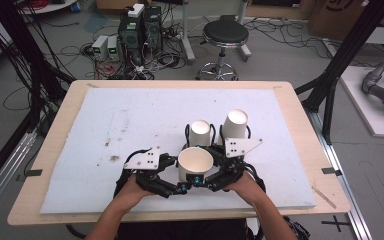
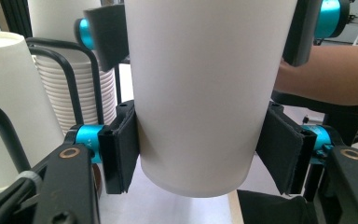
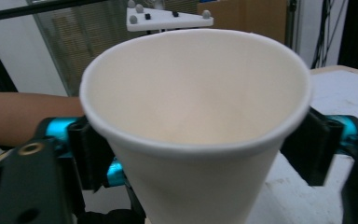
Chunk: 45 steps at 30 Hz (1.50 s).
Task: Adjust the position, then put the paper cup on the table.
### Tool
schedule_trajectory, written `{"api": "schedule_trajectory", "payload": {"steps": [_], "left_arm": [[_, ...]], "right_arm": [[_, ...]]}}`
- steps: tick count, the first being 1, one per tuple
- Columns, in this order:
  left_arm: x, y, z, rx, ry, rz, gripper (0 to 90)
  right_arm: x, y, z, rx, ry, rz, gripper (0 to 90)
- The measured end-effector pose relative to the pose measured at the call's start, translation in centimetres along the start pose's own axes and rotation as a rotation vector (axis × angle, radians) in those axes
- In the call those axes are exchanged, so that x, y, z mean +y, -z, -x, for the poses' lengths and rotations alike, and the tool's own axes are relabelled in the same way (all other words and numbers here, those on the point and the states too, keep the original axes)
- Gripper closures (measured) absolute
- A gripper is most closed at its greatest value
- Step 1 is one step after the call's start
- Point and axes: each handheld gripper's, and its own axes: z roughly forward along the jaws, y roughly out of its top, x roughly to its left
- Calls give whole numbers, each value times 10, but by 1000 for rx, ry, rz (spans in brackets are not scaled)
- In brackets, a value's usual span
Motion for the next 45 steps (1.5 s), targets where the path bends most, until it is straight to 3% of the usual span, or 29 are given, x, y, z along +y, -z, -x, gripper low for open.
{"api": "schedule_trajectory", "payload": {"steps": [2, 7, 12, 17, 23, 27, 31, 45], "left_arm": [[0, 0, 0, 1, 3, -1, 352], [-1, -2, 0, 29, 44, -23, 338], [-6, 5, -2, 87, 73, -40, 301], [-9, 24, -1, 162, 91, -30, 300], [-8, 55, -4, 260, 130, 0, 249], [-9, 68, -2, 301, 135, 24, 232], [-12, 73, -3, 318, 145, 36, 221], [-14, 71, -9, 331, 155, 28, 219]], "right_arm": [[0, 0, -1, 1, 22, 4, 300], [0, 0, 2, -12, 24, -19, 316], [3, 6, 2, -72, 63, -27, 336], [5, 17, 7, -168, 83, -72, 347], [8, 21, 11, -194, 87, -69, 350], [9, 21, 10, -199, 93, -73, 351], [8, 20, 8, -202, 109, -92, 351], [7, 30, 8, -225, 97, -98, 351]]}}
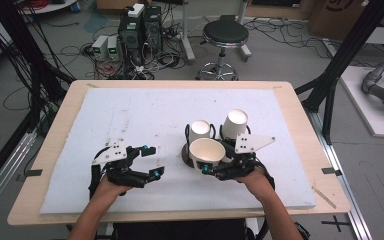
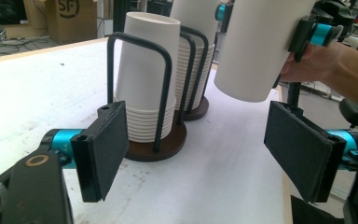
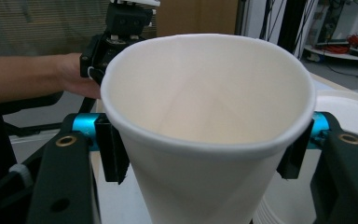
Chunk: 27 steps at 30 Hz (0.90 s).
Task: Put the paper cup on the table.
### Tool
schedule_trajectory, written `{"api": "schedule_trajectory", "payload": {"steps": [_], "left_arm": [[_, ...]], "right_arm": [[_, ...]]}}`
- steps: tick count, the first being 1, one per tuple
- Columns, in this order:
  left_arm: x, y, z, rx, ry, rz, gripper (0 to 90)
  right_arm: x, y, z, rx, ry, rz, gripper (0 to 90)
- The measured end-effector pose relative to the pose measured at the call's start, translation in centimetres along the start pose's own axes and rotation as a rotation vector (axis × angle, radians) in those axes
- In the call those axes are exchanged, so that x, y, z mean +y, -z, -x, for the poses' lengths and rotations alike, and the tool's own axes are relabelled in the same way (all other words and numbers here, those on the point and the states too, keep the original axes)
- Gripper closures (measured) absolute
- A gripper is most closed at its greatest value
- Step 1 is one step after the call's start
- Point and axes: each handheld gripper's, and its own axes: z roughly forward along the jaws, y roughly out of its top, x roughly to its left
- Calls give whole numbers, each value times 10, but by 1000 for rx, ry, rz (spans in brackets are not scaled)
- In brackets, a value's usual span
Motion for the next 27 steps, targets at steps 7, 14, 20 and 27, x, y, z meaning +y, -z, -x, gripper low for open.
{"api": "schedule_trajectory", "payload": {"steps": [7, 14, 20, 27], "left_arm": [[-3, 3, -2, 25, 7, 8, 219], [-8, 5, -3, 51, 17, 9, 219], [-8, 7, -5, 60, 23, 15, 219], [-9, 9, -6, 67, 26, 10, 220]], "right_arm": [[-3, 6, -2, -3, 6, -10, 350], [-6, 23, -6, -25, 4, -12, 349], [-7, 50, -3, -40, 0, -17, 341], [-8, 87, 6, -94, -13, -2, 339]]}}
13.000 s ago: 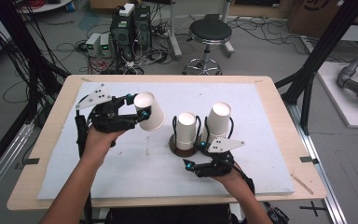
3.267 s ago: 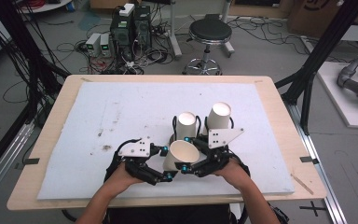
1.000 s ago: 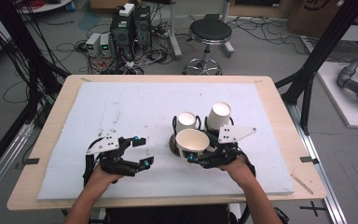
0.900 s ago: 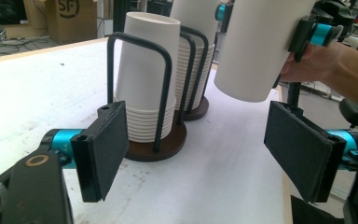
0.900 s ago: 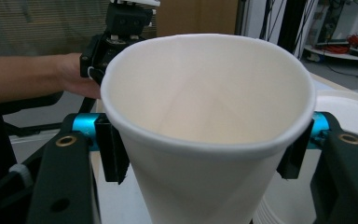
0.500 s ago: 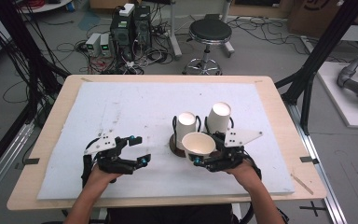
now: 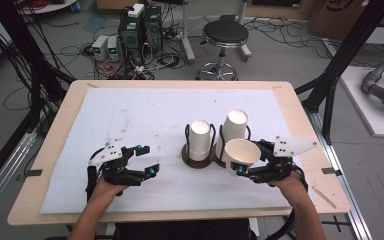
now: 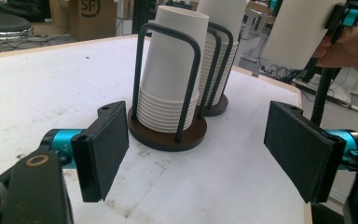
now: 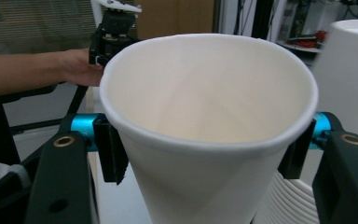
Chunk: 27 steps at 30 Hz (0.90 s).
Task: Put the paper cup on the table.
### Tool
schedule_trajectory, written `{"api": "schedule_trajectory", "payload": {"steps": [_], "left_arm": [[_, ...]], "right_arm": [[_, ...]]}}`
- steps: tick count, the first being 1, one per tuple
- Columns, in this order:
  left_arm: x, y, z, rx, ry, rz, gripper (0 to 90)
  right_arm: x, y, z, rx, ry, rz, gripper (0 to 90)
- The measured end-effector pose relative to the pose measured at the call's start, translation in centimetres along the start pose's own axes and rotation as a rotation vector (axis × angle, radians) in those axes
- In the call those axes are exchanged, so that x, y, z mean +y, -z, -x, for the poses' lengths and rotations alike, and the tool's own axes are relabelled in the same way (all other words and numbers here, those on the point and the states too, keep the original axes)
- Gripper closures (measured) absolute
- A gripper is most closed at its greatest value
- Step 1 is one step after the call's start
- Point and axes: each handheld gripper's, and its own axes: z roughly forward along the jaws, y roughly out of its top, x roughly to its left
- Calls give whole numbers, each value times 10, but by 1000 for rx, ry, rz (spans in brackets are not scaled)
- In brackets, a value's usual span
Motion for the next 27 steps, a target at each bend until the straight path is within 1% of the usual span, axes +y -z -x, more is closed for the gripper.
{"api": "schedule_trajectory", "payload": {"steps": [3, 7, 8, 10, 11, 16, 20, 22, 26, 27], "left_arm": [[0, 1, -1, 4, 0, 1, 220], [0, 0, -1, 7, 0, 4, 220], [0, 0, -1, 8, -2, 3, 220], [0, 1, -1, 10, -3, 4, 220], [0, 1, -1, 12, -6, 6, 220], [0, 2, -3, 17, -5, 8, 220], [0, 4, -4, 19, -7, 9, 220], [0, 4, -4, 22, -12, 10, 220], [0, 6, -4, 30, -17, 14, 220], [0, 7, -4, 32, -19, 16, 220]], "right_arm": [[-1, 14, 5, -36, -3, -1, 338], [-5, 29, 10, -81, -16, 24, 337], [-6, 33, 11, -93, -26, 27, 337], [-8, 37, 13, -126, -24, 32, 337], [-8, 40, 14, -146, -30, 38, 337], [-13, 48, 19, -231, -47, 56, 337], [-19, 50, 24, -294, -63, 69, 337], [-21, 51, 25, -333, -77, 79, 337], [-24, 53, 29, -423, -91, 101, 337], [-26, 54, 30, -444, -103, 102, 337]]}}
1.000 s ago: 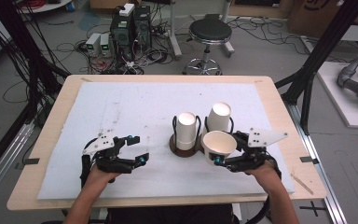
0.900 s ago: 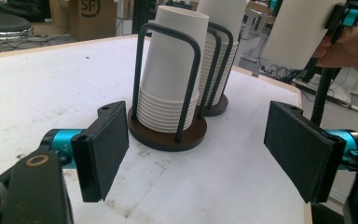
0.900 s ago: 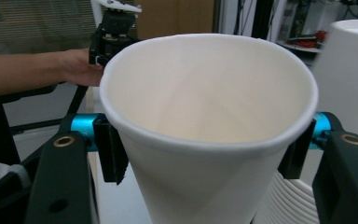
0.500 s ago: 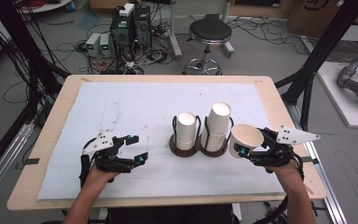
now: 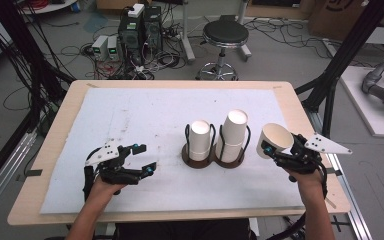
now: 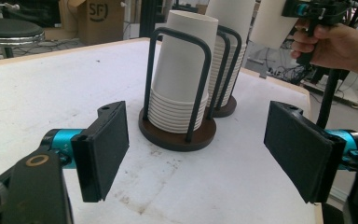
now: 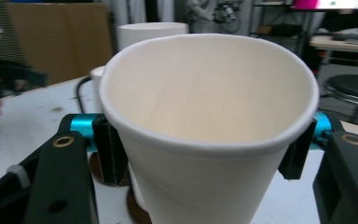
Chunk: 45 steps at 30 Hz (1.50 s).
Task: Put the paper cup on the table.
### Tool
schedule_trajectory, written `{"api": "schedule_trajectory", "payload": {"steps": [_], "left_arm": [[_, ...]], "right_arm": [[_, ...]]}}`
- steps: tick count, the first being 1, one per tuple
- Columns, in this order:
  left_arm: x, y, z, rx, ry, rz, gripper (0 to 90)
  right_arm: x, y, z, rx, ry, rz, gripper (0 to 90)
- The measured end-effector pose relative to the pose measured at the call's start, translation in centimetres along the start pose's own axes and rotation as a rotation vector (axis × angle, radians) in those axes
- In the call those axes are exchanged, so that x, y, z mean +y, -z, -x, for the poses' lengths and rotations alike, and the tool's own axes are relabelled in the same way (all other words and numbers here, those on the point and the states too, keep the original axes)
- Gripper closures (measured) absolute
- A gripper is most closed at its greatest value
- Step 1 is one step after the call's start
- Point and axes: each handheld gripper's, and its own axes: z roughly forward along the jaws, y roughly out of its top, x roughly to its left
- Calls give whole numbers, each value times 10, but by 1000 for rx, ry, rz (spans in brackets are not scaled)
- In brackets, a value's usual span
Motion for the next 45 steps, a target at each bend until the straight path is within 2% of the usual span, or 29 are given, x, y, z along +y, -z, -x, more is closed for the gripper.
{"api": "schedule_trajectory", "payload": {"steps": [2, 6, 9, 14, 18, 24, 27, 35, 41, 43, 45], "left_arm": [[0, 1, 0, 6, 1, 2, 220], [0, 3, -1, 9, 2, 0, 220], [-1, 3, -2, 15, 1, -1, 220], [-1, 2, -2, 16, 4, -3, 220], [-1, 1, -2, 15, 1, -8, 220], [-2, -1, -1, 17, 5, -11, 220], [-2, -1, -1, 15, 5, -14, 220], [-3, -2, -2, 16, 6, -16, 220], [-3, -2, -2, 15, 6, -15, 220], [-3, -2, -2, 16, 5, -16, 220], [-3, -3, -2, 16, 6, -15, 220]], "right_arm": [[-5, -1, 4, -57, -26, -7, 337], [-14, -5, 11, -128, -45, -27, 337], [-19, -9, 16, -168, -43, -40, 338], [-26, -20, 24, -205, -36, -100, 337], [-29, -27, 29, -222, -48, -134, 337], [-38, -41, 37, -247, -50, -228, 334], [-43, -44, 41, -260, -78, -265, 329], [-53, -50, 43, -242, -89, -312, 317], [-59, -45, 45, -232, -125, -297, 249], [-59, -44, 45, -244, -145, -300, 194], [-59, -43, 45, -246, -148, -297, 194]]}}
